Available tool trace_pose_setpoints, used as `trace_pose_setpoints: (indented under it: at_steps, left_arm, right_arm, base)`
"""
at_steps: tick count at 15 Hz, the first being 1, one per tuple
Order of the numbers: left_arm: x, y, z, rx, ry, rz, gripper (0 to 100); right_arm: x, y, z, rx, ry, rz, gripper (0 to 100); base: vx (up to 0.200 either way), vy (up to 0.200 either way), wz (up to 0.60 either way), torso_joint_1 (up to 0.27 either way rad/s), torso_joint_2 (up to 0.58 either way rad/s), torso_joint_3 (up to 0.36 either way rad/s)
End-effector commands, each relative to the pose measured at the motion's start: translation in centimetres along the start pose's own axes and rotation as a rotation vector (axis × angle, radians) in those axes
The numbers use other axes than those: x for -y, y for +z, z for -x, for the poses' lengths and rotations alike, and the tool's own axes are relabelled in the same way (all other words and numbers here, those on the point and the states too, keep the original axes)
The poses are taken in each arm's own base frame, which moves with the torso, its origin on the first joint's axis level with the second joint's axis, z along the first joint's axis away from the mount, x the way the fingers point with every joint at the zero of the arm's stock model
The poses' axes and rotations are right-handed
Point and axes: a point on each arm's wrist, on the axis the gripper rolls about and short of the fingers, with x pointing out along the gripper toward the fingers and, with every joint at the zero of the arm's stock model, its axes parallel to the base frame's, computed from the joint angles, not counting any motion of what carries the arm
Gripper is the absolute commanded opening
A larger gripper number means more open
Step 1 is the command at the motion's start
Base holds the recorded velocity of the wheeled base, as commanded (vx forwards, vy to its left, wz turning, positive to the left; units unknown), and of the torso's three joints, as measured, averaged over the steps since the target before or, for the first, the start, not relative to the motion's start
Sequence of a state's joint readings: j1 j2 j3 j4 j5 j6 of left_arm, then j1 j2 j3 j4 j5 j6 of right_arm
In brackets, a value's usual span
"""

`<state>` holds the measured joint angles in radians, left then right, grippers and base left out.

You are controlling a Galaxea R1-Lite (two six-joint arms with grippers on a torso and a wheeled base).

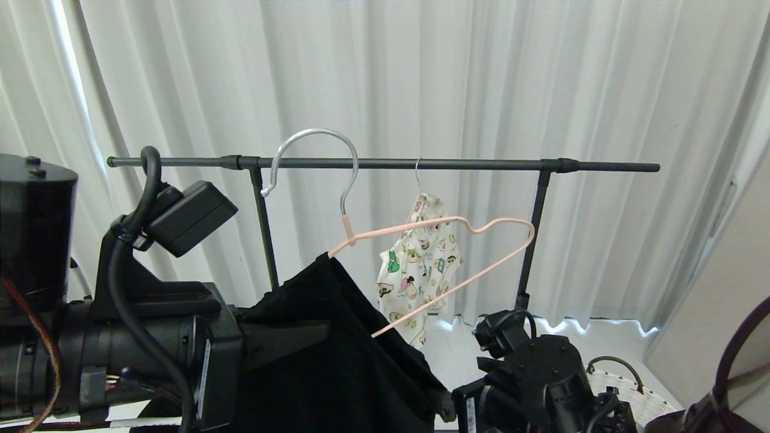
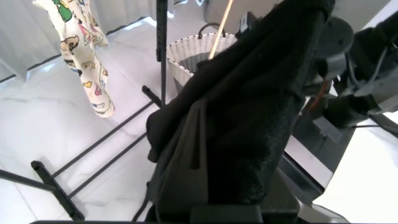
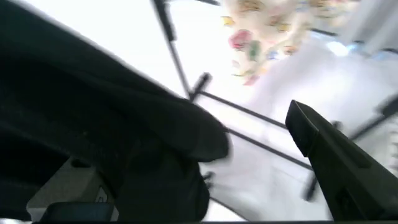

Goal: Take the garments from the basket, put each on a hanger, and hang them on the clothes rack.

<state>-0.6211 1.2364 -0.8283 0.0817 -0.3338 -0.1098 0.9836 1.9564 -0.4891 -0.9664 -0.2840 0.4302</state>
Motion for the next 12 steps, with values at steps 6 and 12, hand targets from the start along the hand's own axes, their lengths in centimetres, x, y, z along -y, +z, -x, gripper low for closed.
trace_pose_setpoints:
  at_steps: [6, 12]
  left_arm:
    - [-0.9, -2.3, -0.8, -0.079, 0.15, -0.032, 0]
    - [-0.2, -4.3, -1.6, -0.162, 0.091, -0.049, 0]
  right_arm:
    - [7.8, 2.5, 1.2, 0.058, -0.247, -0.009, 100]
    - [11.4, 6.1, 3.0, 0.172, -0.298, 0.008, 100]
  base:
    - [0.0, 0.0, 0.0, 0.0, 0.0, 0.0]
    - [0.0, 0.0, 0.0, 0.0, 0.0, 0.0]
